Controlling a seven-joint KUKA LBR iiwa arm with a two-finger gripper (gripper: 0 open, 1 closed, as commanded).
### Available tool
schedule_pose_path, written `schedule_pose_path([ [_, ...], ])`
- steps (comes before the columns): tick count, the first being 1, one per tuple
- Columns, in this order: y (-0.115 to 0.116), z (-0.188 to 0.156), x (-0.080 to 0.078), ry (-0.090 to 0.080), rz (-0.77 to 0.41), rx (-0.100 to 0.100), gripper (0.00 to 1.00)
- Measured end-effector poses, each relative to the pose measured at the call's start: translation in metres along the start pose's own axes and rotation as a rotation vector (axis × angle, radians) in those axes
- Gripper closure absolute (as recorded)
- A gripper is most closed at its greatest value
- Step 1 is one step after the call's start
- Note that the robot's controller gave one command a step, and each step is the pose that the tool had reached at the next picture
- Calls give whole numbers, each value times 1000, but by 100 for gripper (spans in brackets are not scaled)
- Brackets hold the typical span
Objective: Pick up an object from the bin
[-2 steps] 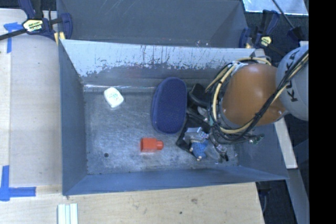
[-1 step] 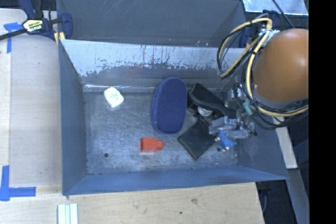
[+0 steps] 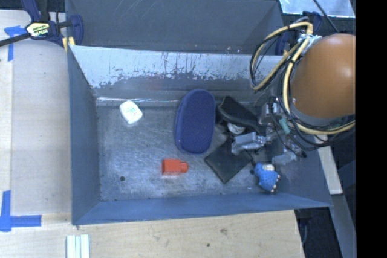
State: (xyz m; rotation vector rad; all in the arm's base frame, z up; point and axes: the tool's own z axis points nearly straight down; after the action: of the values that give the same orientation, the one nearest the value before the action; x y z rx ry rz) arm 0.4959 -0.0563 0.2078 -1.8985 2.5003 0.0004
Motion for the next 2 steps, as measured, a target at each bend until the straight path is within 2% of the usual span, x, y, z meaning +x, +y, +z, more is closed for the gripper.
schedule_pose_path([
  [1, -56, 127, 16, 1, -91, -6, 0],
  [2, -79, 139, 8, 4, -150, -6, 0],
])
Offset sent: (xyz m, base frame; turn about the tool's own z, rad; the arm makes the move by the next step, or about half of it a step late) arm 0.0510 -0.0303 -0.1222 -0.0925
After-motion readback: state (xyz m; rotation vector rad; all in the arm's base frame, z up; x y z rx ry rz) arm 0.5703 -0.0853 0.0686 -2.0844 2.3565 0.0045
